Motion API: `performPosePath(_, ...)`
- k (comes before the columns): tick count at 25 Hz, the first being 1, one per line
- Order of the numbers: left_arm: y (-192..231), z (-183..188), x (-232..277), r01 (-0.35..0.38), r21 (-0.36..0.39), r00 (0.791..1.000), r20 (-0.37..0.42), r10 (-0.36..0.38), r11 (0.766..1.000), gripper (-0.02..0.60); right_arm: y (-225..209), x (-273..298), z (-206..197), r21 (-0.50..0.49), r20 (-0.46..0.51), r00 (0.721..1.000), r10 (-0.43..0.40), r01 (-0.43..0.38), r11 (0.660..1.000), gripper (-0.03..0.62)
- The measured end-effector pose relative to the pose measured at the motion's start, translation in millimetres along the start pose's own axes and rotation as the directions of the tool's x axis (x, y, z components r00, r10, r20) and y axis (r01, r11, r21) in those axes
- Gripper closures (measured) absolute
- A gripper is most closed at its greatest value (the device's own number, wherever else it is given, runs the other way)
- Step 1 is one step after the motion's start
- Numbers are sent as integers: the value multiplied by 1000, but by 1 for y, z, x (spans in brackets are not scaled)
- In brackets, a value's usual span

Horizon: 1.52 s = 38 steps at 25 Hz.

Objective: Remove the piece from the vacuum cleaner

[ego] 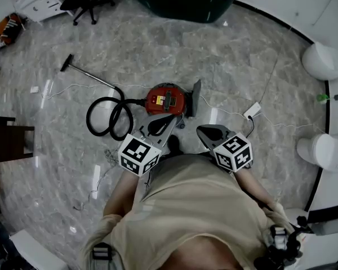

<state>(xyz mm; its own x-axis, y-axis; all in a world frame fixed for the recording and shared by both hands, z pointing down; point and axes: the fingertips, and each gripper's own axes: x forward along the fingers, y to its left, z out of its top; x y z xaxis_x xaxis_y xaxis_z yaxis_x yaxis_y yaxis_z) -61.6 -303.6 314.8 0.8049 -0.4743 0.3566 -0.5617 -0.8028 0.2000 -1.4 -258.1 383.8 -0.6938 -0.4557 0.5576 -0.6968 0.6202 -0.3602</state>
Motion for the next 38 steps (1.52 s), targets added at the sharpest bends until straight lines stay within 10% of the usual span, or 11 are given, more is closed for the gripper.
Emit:
performPosePath(22, 67, -14, -6, -42, -51, 999, -32, 41, 998, 588, -3, 47, 28, -15, -47, 999, -8, 7, 1000, 592)
performPosePath(38, 102, -9, 97, -124, -57, 976, -189, 111, 991, 588, -123, 75, -1, 171, -158, 982, 107, -79, 982, 592)
